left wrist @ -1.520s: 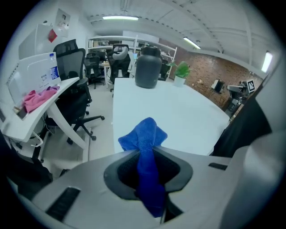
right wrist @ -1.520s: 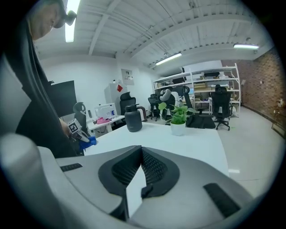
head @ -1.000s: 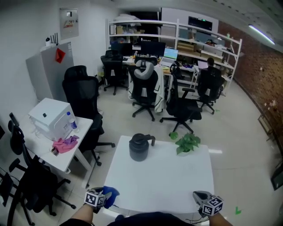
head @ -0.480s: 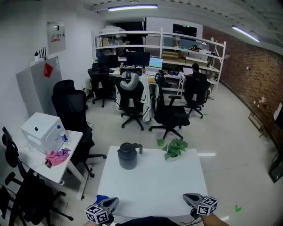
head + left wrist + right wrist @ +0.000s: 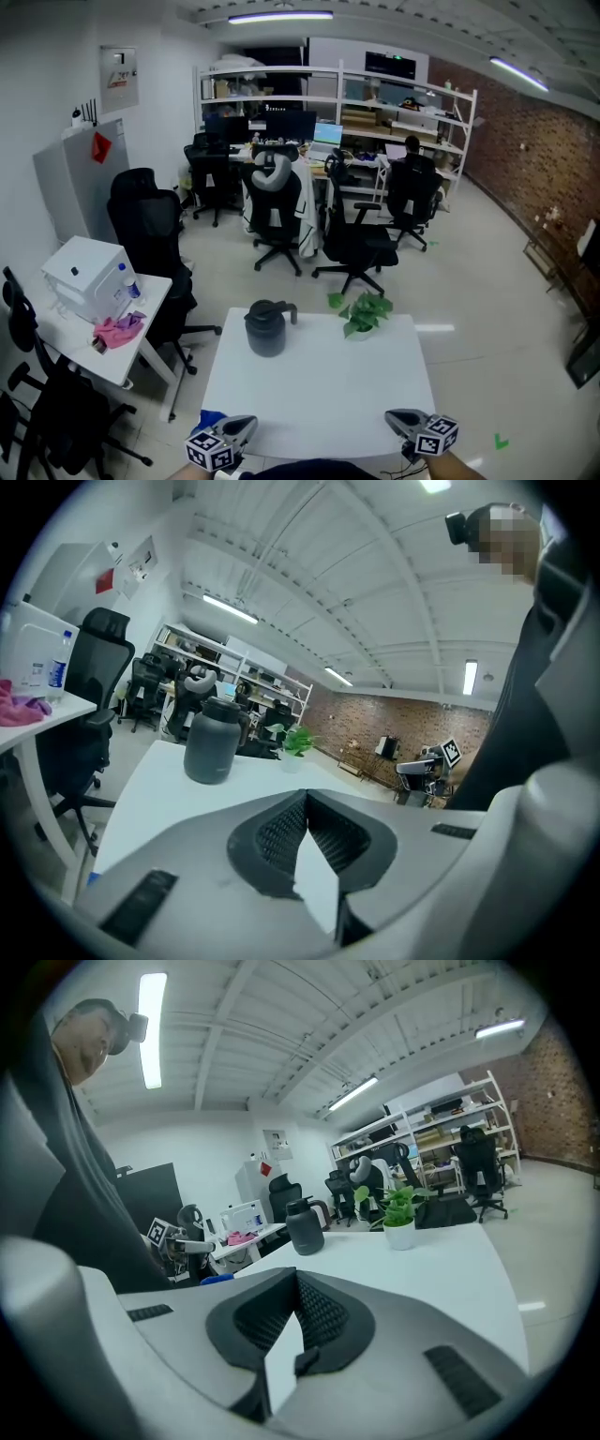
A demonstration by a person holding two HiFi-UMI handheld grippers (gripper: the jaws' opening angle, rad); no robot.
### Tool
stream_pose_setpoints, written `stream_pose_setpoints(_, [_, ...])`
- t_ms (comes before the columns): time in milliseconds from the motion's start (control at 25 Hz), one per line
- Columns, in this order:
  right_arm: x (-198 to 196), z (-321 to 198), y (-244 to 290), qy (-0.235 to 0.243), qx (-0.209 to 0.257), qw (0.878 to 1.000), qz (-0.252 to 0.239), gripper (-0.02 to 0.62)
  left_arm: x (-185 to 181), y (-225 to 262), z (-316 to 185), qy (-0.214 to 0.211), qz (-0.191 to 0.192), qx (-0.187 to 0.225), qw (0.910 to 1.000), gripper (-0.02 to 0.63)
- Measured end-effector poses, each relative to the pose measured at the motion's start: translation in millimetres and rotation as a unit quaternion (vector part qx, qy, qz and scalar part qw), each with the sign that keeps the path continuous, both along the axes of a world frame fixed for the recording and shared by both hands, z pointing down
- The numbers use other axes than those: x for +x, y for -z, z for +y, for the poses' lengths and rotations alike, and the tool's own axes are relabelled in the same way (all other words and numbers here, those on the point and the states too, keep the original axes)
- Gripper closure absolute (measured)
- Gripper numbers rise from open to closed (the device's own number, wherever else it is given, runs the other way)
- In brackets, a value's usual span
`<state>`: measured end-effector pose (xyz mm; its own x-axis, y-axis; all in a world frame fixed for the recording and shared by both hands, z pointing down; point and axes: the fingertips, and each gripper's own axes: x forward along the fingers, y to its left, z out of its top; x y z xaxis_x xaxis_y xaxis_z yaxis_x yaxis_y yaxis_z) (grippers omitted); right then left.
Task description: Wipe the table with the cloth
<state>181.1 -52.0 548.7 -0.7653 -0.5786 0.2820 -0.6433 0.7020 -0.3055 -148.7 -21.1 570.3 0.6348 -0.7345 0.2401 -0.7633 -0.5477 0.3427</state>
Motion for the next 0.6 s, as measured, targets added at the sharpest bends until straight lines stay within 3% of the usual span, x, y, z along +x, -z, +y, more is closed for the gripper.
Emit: stream_pose_setpoints(600, [-18,-1,9,0.030,0.018,0.999,0.012,0.595,11,12,-6,-0.018,0.013,0.009,0.9997,0.606])
